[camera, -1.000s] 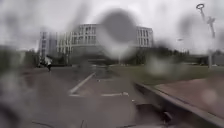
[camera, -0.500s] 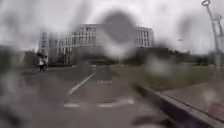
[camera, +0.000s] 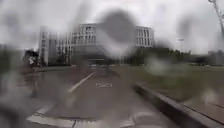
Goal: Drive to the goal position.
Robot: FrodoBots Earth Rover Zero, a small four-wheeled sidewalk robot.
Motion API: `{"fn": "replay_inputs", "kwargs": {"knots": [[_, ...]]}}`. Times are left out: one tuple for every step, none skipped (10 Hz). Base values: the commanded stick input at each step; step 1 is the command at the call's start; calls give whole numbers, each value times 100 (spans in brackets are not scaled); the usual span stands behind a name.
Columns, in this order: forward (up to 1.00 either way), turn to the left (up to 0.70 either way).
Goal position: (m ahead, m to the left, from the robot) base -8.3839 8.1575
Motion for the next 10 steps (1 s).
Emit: {"fn": "replay_inputs", "kwargs": {"knots": [[100, 3], [100, 3], [100, 3], [100, 3], [100, 3], [100, 3], [100, 3], [100, 3], [100, 3], [100, 3]]}}
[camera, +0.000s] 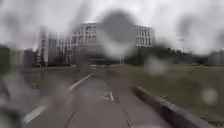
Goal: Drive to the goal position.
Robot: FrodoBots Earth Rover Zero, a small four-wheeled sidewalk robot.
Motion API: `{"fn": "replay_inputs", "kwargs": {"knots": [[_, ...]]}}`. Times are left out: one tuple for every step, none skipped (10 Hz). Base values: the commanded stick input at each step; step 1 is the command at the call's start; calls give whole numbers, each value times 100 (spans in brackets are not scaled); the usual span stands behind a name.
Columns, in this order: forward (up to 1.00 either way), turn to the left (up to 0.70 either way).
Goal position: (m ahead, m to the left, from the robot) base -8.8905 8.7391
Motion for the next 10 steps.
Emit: {"fn": "replay_inputs", "kwargs": {"knots": [[100, 3], [100, 4], [100, 13], [100, 37], [100, 40], [100, 40], [100, 40], [100, 40], [100, 40], [100, 40]]}}
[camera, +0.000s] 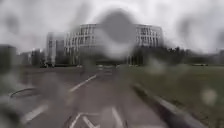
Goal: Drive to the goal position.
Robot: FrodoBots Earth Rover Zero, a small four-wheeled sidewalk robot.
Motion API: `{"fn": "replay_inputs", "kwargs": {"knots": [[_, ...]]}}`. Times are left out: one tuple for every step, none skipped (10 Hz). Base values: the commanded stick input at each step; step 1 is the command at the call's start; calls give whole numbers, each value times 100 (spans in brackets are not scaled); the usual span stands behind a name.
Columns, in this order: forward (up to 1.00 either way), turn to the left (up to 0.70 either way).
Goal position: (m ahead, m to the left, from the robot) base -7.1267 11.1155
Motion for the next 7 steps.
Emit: {"fn": "replay_inputs", "kwargs": {"knots": [[100, 40], [100, 40], [100, 40], [100, 40], [100, 40], [100, 40], [100, 40]]}}
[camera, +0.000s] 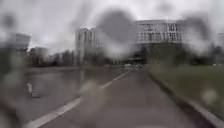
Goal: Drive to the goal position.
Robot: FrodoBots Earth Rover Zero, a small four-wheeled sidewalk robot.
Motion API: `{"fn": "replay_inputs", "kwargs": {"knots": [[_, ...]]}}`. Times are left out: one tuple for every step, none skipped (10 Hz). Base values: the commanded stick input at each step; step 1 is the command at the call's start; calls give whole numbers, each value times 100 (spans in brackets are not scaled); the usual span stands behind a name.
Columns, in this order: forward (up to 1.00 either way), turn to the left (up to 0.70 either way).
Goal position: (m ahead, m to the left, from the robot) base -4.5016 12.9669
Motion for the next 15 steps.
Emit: {"fn": "replay_inputs", "kwargs": {"knots": [[100, 40], [100, 40], [100, 40], [100, 40], [100, 40], [100, 40], [100, 40], [100, 40], [100, 40], [100, 40], [100, 40], [100, 40], [100, 40], [100, 40], [71, 27]]}}
